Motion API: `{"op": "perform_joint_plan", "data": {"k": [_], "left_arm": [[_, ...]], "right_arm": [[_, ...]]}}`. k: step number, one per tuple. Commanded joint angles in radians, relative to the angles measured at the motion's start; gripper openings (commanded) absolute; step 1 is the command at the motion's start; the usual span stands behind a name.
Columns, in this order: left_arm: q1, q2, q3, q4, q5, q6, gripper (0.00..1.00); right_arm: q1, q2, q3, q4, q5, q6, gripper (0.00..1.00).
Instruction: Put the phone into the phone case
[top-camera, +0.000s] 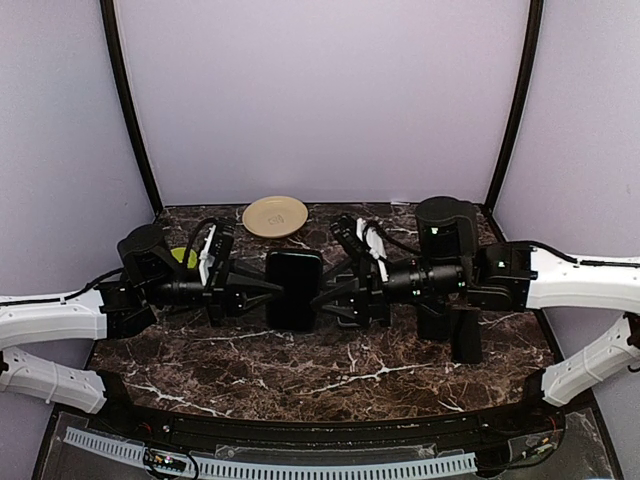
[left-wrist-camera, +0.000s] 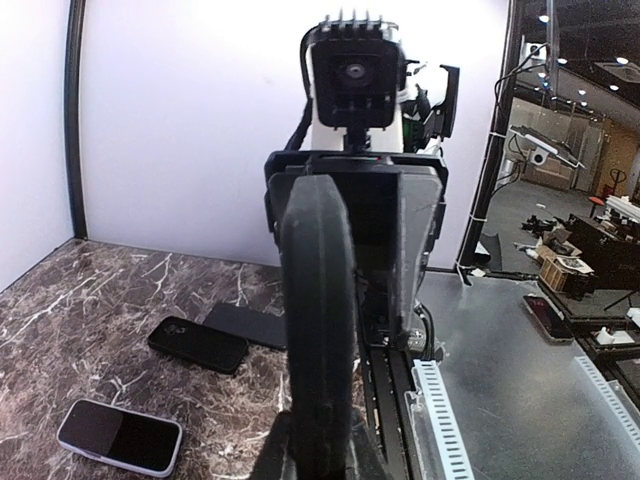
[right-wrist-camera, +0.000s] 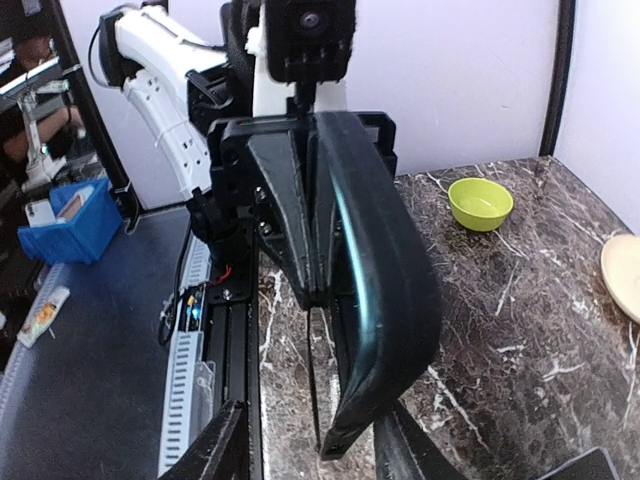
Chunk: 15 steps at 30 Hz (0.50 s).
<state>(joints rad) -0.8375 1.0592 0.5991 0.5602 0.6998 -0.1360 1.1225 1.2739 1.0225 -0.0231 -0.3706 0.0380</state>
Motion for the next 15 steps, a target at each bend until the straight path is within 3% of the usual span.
{"op": "perform_joint_plan", "data": {"k": [1,5,11,15], "left_arm": [[0.004,-0.009,-0.009,0.162,0.054,-0.064,0.00],[0.004,-0.008,-0.011,0.170,0.068,-0.072,0.00],[0.003,-0.009,-0.012,0.176,0.072,-0.079,0.00],[0.003,-0.007,-0.007,0.157,0.070,-0.059,0.00]], "right_arm": [[-0.007,0.012,-0.014,0.190,-0.037,0.070,0.38],[-0.007,0.042,0.003,0.202,-0.045,0.073,0.31],[-0.009,0.071,0.031,0.196,-0.076,0.072,0.03],[-0.022,0.056,0.031,0.174,0.001,0.090,0.00]]}}
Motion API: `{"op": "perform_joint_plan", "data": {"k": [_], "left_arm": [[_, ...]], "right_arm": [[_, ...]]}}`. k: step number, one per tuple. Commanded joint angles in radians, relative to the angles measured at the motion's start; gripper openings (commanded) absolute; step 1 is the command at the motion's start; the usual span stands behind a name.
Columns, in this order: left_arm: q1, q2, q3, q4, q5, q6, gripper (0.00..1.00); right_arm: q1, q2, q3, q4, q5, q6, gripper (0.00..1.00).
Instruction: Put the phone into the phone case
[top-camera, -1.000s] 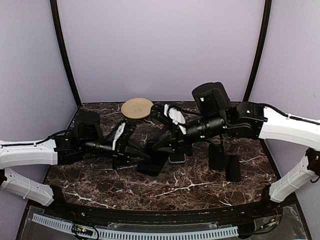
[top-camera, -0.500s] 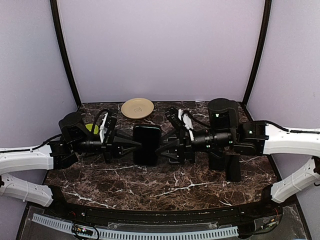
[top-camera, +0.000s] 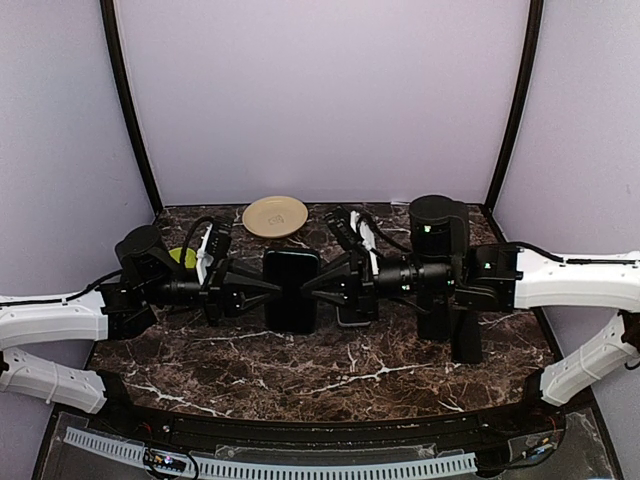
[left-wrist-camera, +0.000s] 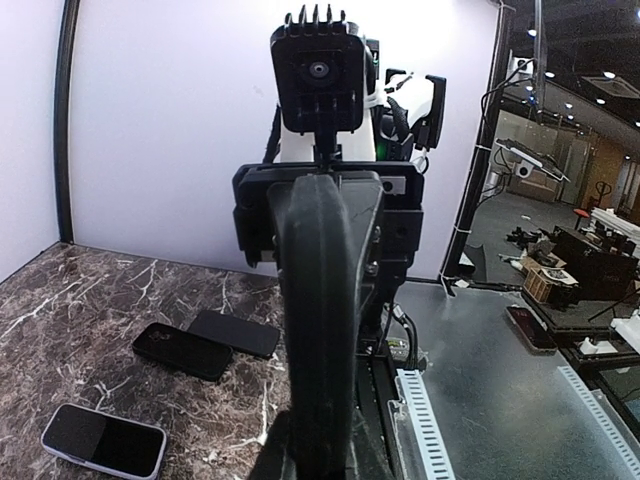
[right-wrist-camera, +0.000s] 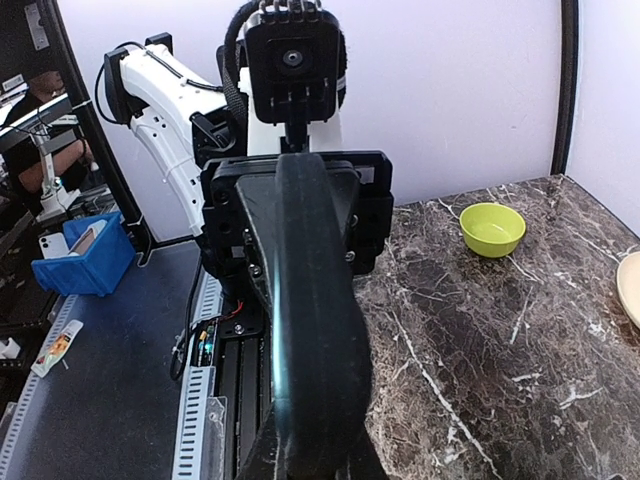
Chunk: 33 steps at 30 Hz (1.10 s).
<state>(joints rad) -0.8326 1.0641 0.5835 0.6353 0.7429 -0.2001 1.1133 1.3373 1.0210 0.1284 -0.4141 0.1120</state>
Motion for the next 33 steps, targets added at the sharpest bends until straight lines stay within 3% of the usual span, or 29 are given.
{"op": "perform_joint_plan", "data": {"k": [1,3,4,6,8,13,24,30,33], "left_arm": [[-0.002,-0.011,0.012,0.057,0.025,0.013,0.05],[-0.002,-0.008,0.029,0.001,-0.008,0.042,0.34],[-0.001,-0.009,0.046,-0.022,-0.083,0.058,0.54],[0.002,-0.020,0.064,-0.091,-0.287,0.061,0.70],[0.015,-0.035,0.065,-0.131,-0.477,0.069,0.76],[0.046,-0.069,0.052,-0.182,-0.772,0.066,0.83],[0.050,-0.043,0.079,-0.245,-0.773,0.080,0.83],[0.051,-0.036,0.083,-0.257,-0.773,0.085,0.82],[0.052,-0.030,0.086,-0.262,-0.770,0.082,0.82]], "right_arm": [[-0.021,-0.011,0.031,0.016,0.064,0.025,0.00],[-0.047,-0.011,0.036,-0.014,0.111,0.060,0.00],[-0.066,-0.007,0.039,-0.033,0.128,0.077,0.00],[-0.117,0.009,0.048,-0.072,0.149,0.114,0.00],[-0.166,0.040,0.060,-0.093,0.137,0.155,0.00],[-0.247,0.229,0.167,-0.153,0.048,0.206,0.00],[-0.337,0.672,0.530,-0.279,-0.152,0.373,0.00],[-0.346,0.806,0.631,-0.384,-0.173,0.399,0.00],[-0.352,0.835,0.647,-0.428,-0.124,0.396,0.11]]}}
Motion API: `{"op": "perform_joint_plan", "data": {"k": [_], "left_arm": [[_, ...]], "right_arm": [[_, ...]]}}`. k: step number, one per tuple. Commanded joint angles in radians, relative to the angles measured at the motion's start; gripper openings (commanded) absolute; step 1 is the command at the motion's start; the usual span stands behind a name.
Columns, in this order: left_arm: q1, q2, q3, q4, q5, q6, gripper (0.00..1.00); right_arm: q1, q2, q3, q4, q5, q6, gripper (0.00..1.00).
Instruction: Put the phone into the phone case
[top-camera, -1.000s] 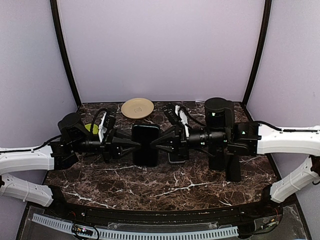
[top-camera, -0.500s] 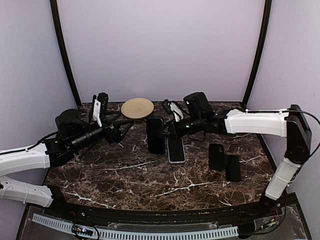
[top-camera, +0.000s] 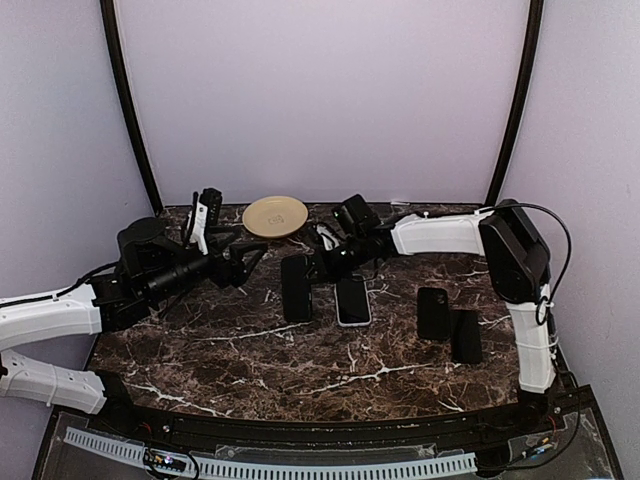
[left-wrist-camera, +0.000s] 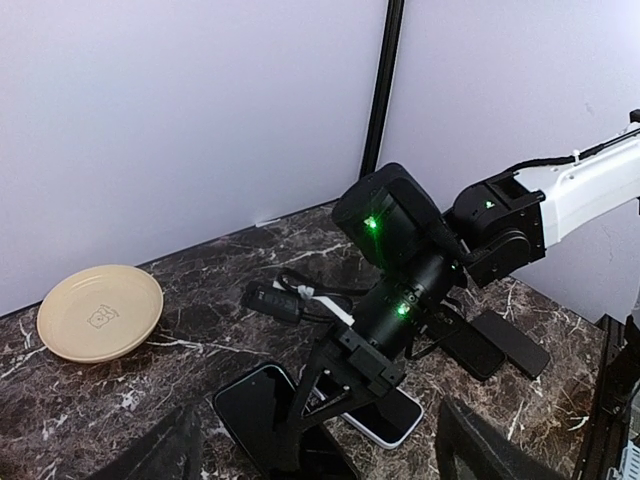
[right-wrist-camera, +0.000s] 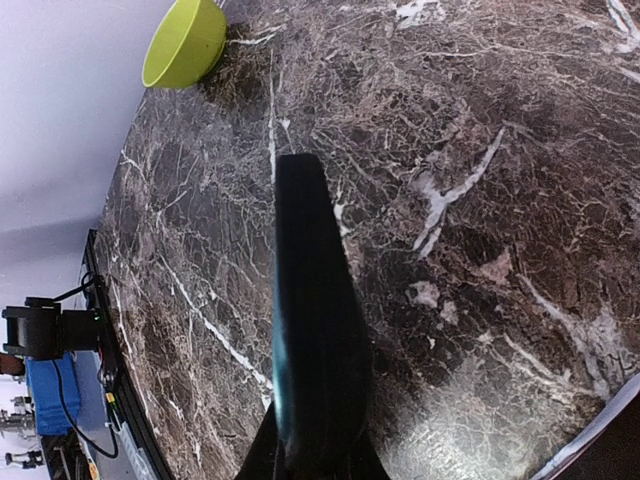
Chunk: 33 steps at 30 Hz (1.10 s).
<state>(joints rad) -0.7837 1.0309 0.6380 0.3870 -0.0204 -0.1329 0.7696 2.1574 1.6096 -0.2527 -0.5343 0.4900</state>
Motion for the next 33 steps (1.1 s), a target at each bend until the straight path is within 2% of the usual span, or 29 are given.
{"op": "perform_joint_plan", "data": {"k": [1,6,9,13,23,26,33], "left_arm": [[0.002,0.007,0.034,-0.015,-0.002,0.013,0.82],[0.003,0.016,0.043,-0.033,-0.001,0.014,0.82],[0.003,0.015,0.043,-0.035,-0.011,0.016,0.82],[0.003,0.015,0.044,-0.038,-0.014,0.019,0.82],[0.003,0.015,0.046,-0.045,-0.018,0.024,0.82],[0.003,0.019,0.046,-0.045,-0.018,0.026,0.82],[0.003,0.022,0.048,-0.048,-0.019,0.032,0.84]], "right_arm": [[-0.009,0.022,0.067,-0.067,0.020,0.013,0.15],[-0.015,0.053,0.093,-0.110,0.063,0.013,0.30],[-0.017,0.065,0.135,-0.165,0.138,0.005,0.37],[-0.019,0.101,0.194,-0.235,0.154,-0.017,0.38],[-0.018,0.061,0.199,-0.286,0.244,-0.048,0.41],[-0.018,0.005,0.192,-0.336,0.362,-0.081,0.43],[-0.026,-0.221,0.028,-0.488,0.821,-0.150,0.69]]}}
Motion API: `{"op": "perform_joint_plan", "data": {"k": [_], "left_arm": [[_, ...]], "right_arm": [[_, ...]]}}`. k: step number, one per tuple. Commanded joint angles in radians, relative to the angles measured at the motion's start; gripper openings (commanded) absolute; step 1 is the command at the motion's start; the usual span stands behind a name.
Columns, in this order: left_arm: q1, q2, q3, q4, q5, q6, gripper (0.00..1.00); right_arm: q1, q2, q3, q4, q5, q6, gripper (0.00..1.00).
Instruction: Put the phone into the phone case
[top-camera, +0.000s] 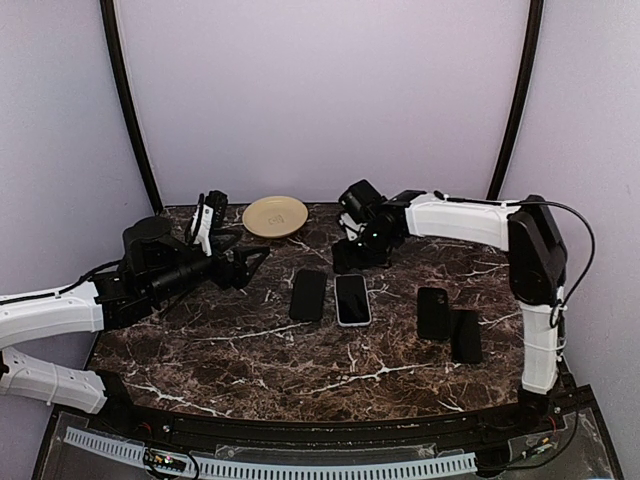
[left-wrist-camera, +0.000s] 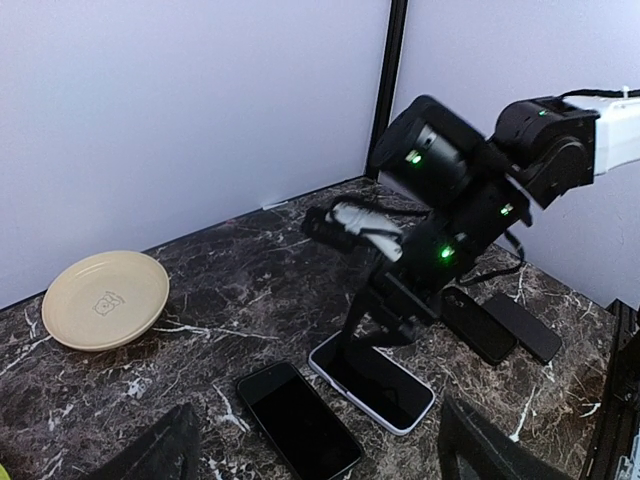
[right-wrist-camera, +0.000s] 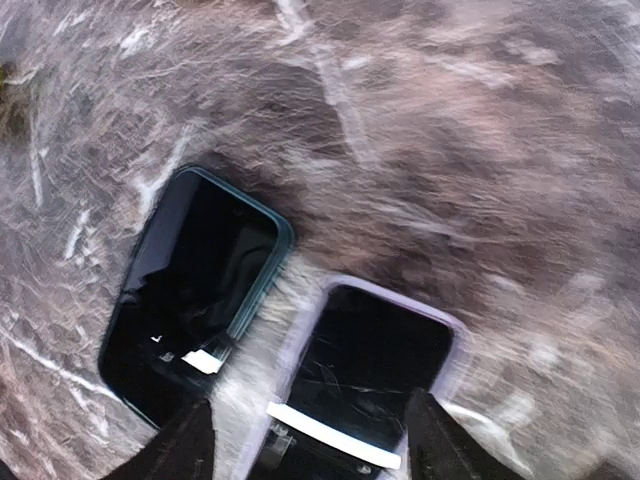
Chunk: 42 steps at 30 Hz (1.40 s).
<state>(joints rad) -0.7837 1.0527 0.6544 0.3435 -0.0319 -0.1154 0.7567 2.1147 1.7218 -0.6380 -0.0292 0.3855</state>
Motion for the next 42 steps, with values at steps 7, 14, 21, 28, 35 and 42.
{"op": "perform_joint_plan", "data": {"k": [7,14,21,28,35,42], "left_arm": [[0.003,0.006,0.035,-0.009,-0.001,0.013,0.84],[0.003,0.010,0.036,-0.012,0.000,0.016,0.83],[0.003,0.011,0.037,-0.015,0.006,0.017,0.82],[0.003,0.016,0.040,-0.021,0.013,0.017,0.82],[0.003,0.021,0.040,-0.021,0.013,0.017,0.82],[0.003,0.031,0.051,-0.037,0.029,0.020,0.82]], "right_arm": [[-0.125,-0.372,-0.429,-0.053,0.361,0.039,0.75],[-0.161,-0.394,-0.583,0.032,0.277,0.094,0.70],[-0.169,-0.337,-0.627,0.075,0.224,0.103,0.49],[-0.169,-0.294,-0.637,0.076,0.191,0.099,0.25],[-0.168,-0.328,-0.628,0.063,0.161,0.097,0.00],[-0.074,-0.420,-0.585,-0.001,0.155,0.137,0.00]]}}
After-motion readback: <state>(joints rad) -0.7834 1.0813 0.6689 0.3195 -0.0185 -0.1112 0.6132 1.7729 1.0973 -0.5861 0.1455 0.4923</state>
